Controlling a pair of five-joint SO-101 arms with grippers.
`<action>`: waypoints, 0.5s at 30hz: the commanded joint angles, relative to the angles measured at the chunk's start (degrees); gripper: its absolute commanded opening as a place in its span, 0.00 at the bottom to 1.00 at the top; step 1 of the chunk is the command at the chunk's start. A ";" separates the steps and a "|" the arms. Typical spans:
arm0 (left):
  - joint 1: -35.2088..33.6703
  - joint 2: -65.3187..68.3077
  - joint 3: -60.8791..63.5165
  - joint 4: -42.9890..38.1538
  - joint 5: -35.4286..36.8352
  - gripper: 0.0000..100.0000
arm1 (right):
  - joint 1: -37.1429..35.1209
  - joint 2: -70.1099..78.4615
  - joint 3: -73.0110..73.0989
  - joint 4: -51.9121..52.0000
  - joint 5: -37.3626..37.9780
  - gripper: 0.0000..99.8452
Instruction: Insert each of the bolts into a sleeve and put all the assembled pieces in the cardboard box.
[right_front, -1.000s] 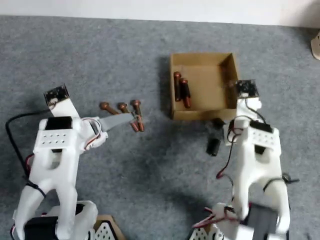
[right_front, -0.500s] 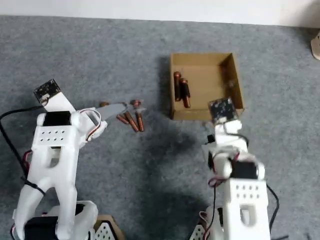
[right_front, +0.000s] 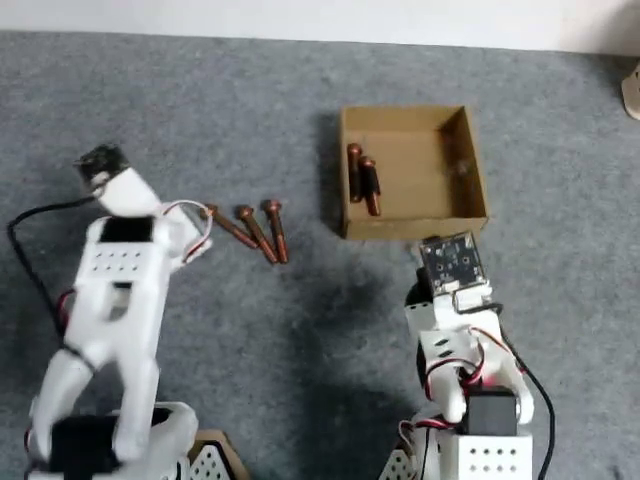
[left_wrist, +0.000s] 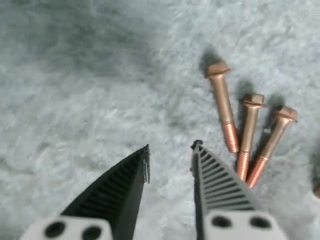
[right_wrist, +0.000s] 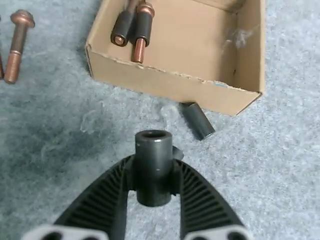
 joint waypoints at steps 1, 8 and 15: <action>2.42 9.45 -7.87 -1.58 0.53 0.13 | -0.57 -1.36 -0.57 0.31 -0.44 0.01; 2.33 25.45 -24.48 5.01 3.87 0.13 | -0.48 -1.36 -0.48 0.31 -0.44 0.01; 2.68 33.36 -33.27 6.68 10.99 0.13 | -0.57 -1.36 -0.40 0.31 -0.53 0.01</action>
